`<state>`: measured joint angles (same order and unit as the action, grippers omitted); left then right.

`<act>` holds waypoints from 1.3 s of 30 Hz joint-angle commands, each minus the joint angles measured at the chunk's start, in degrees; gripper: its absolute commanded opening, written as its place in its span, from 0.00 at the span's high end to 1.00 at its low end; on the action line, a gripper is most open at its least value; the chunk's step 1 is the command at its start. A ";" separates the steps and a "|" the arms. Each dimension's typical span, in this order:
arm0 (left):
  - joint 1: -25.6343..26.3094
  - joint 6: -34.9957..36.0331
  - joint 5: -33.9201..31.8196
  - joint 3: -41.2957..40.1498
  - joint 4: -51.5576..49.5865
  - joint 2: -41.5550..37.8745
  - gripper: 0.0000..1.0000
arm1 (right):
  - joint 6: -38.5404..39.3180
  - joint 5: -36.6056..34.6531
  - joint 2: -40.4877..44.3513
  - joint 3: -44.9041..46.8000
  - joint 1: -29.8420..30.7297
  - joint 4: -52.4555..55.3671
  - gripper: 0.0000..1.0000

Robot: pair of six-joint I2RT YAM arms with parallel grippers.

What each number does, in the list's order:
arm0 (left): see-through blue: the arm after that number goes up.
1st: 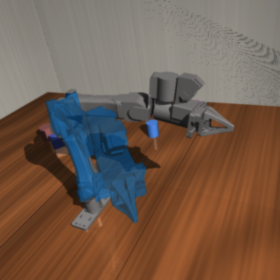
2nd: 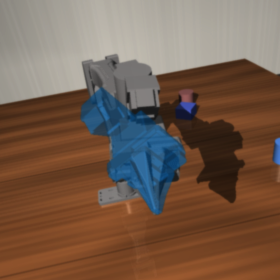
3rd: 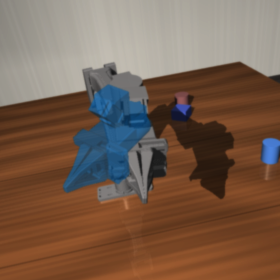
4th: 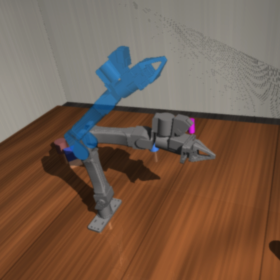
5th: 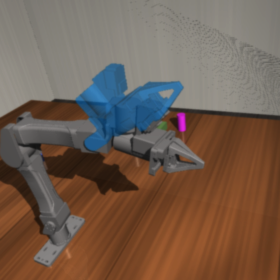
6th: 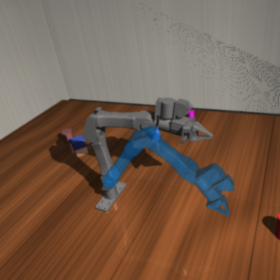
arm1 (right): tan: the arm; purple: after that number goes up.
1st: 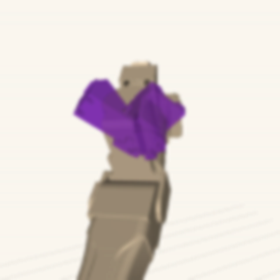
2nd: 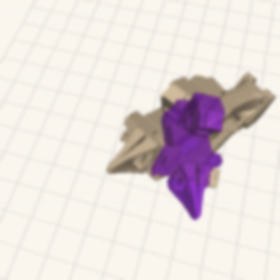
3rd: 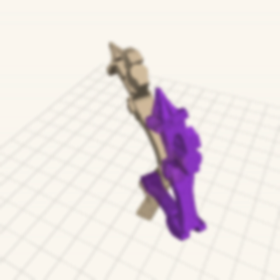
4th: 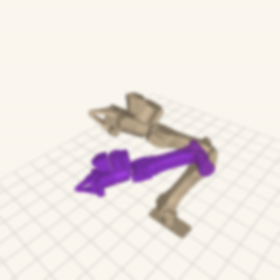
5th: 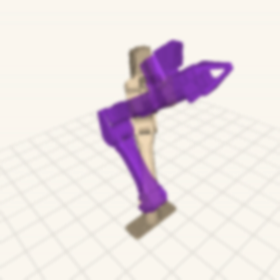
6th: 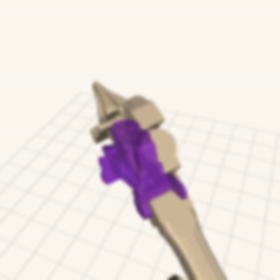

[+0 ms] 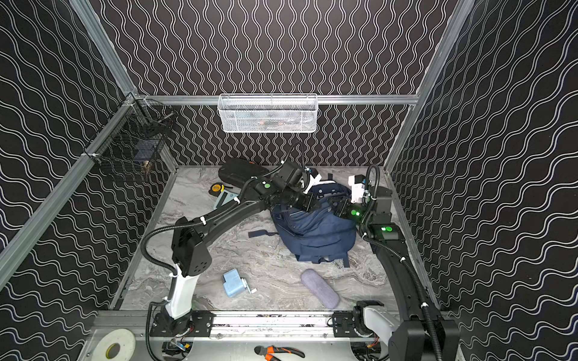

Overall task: Pack books, pencil case, and school supplies into a backpack
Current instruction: Unzip the student bag at the center of the table.

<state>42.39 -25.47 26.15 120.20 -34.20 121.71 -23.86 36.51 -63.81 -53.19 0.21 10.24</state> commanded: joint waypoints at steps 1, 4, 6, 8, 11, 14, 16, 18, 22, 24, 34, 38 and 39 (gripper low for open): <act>-0.79 -9.20 10.13 1.77 4.81 0.99 1.00 | 2.21 -0.98 -2.31 -3.52 -1.22 1.50 1.00; -2.32 -18.08 11.23 0.09 12.32 1.34 1.00 | 1.88 1.75 -2.27 -6.22 -0.96 1.56 1.00; -3.09 -23.75 10.54 -0.84 17.75 1.45 1.00 | 1.18 2.08 -0.65 -5.57 0.43 1.14 1.00; -3.27 -27.60 8.84 -0.57 21.36 1.75 1.00 | 0.74 1.55 2.08 -2.61 2.32 -0.13 1.00; -3.38 -33.09 6.70 1.92 24.93 3.58 1.00 | -1.04 0.49 6.92 3.17 5.08 -3.61 1.00; -3.28 -38.88 4.68 2.96 29.70 4.75 1.00 | -1.62 -0.69 10.18 7.44 7.61 -5.33 1.00; -3.17 -41.50 2.62 3.00 31.94 5.04 1.00 | -0.54 -2.75 11.14 9.10 9.56 -5.27 1.00; -2.75 -43.94 0.06 2.87 33.49 5.02 1.00 | 0.44 -4.42 11.43 10.72 10.97 -6.26 1.00; -1.78 -47.42 -4.03 2.91 36.02 5.03 1.00 | 2.26 -5.71 10.51 12.12 12.64 -9.36 1.00; -1.56 -49.28 -6.45 3.39 36.57 5.19 1.00 | 3.36 -7.13 10.29 12.64 13.80 -10.44 1.00; 1.27 -50.04 -23.69 7.68 32.18 4.78 1.00 | 8.49 -17.78 16.15 16.30 16.87 -12.13 1.00; 2.32 -51.99 -25.99 12.29 29.72 7.98 1.00 | 11.35 -20.46 17.34 18.29 17.76 -11.88 1.00; 2.58 -52.52 -26.66 12.28 29.79 8.27 1.00 | 12.04 -20.60 17.22 18.60 18.05 -11.69 1.00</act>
<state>44.73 -74.32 7.94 130.89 -14.92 129.47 -14.37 13.06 -46.72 -35.48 17.32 -3.49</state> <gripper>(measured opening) 0.083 0.076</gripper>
